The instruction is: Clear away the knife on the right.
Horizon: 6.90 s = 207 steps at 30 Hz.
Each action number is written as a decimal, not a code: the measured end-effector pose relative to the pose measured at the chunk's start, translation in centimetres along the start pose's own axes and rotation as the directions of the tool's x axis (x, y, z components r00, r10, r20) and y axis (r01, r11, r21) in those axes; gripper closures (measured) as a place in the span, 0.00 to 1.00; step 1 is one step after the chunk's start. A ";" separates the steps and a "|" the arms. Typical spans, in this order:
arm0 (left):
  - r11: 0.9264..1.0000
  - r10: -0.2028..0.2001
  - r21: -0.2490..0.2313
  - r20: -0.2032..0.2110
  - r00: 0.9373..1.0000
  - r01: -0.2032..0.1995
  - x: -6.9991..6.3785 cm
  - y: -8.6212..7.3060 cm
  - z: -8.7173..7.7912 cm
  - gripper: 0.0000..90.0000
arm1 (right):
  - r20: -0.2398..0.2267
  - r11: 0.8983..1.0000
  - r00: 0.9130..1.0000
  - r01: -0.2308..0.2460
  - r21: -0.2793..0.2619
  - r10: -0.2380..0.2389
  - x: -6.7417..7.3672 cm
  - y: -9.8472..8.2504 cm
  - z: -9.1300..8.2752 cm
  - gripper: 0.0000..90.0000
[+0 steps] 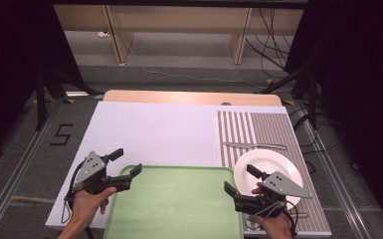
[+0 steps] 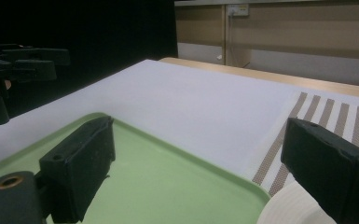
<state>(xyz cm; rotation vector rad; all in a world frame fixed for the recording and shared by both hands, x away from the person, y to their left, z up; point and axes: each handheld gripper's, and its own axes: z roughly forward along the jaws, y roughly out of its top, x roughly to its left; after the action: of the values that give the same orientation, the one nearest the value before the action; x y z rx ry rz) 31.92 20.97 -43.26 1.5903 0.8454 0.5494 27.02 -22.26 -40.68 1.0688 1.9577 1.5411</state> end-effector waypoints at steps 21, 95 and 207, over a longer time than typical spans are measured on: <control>1.000 -0.003 -0.003 -0.009 1.000 0.003 0.1 0.0 0.0 0.18 | 0.018 1.000 1.000 0.011 0.017 -0.011 -2.0 0.7 -0.4 0.13; 1.000 0.008 0.000 -0.012 1.000 -0.008 0.1 -0.1 0.2 0.18 | 0.070 0.491 0.952 0.089 0.867 -0.297 -22.6 5.6 13.8 0.26; 1.000 0.017 0.006 -0.028 0.999 -0.017 0.2 0.0 0.2 0.18 | -0.110 0.324 0.874 0.289 0.901 -0.474 -21.3 7.3 15.6 0.90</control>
<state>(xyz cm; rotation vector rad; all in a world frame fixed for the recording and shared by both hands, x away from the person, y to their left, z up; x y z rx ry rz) 32.22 21.02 -43.35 1.5997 0.8564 0.5833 53.65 -28.61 -41.03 0.8770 2.6795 -0.0272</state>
